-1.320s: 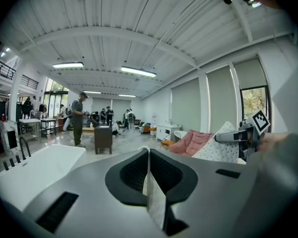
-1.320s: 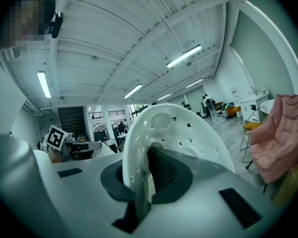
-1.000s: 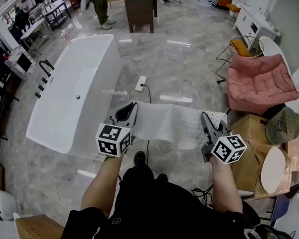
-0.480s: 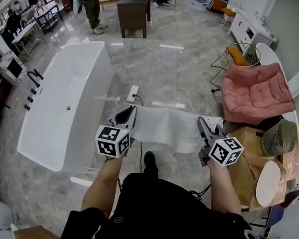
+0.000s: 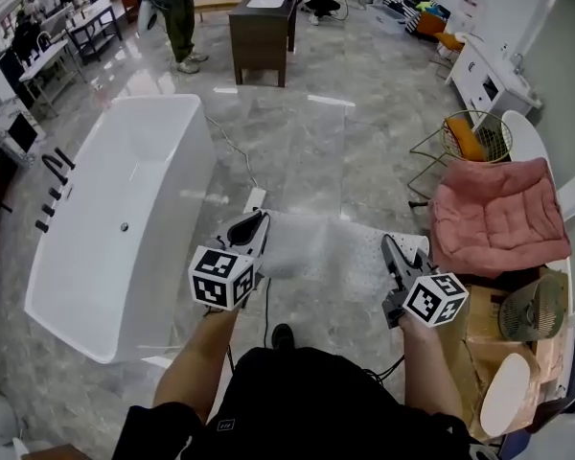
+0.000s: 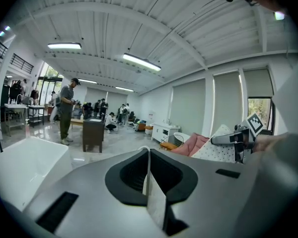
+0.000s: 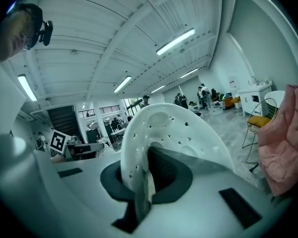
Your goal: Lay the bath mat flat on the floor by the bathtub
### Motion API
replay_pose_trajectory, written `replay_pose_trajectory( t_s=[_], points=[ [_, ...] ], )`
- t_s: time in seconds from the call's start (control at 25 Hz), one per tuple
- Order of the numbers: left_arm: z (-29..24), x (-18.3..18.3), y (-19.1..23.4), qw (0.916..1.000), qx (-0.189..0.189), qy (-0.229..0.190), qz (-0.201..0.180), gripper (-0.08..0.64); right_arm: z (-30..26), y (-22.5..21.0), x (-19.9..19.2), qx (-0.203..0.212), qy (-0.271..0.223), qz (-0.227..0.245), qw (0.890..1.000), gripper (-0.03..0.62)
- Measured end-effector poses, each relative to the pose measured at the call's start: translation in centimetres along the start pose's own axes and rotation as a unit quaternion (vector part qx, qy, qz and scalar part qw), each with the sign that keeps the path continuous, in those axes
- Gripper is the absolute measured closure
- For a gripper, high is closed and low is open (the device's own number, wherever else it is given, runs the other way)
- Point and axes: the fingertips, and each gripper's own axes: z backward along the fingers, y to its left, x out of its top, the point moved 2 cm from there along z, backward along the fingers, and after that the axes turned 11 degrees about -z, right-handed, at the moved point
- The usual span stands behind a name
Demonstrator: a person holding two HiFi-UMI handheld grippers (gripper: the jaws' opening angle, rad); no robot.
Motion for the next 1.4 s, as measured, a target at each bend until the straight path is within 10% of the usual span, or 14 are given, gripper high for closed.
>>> replay_pose_trajectory(
  t_s=[0.6, 1.04, 1.4],
  points=[
    [-10.7, -0.3, 8.0, 0.9957, 0.078, 0.036, 0.034, 0.541, -15.3, -8.2, 5.5, 0.064, 0.055, -0.022, 0.996, 0.571],
    [-22.3, 4.2, 11.1, 0.9792, 0.18, 0.055, 0.076, 0.541, -27.8, -16.9, 14.0, 0.162, 0.118, -0.025, 0.979, 0.572],
    [-22.3, 3.7, 16.2, 0.9613, 0.247, 0.065, 0.103, 0.541, -36.6, -14.6, 14.7, 0.225, 0.168, -0.014, 0.96, 0.571]
  ],
)
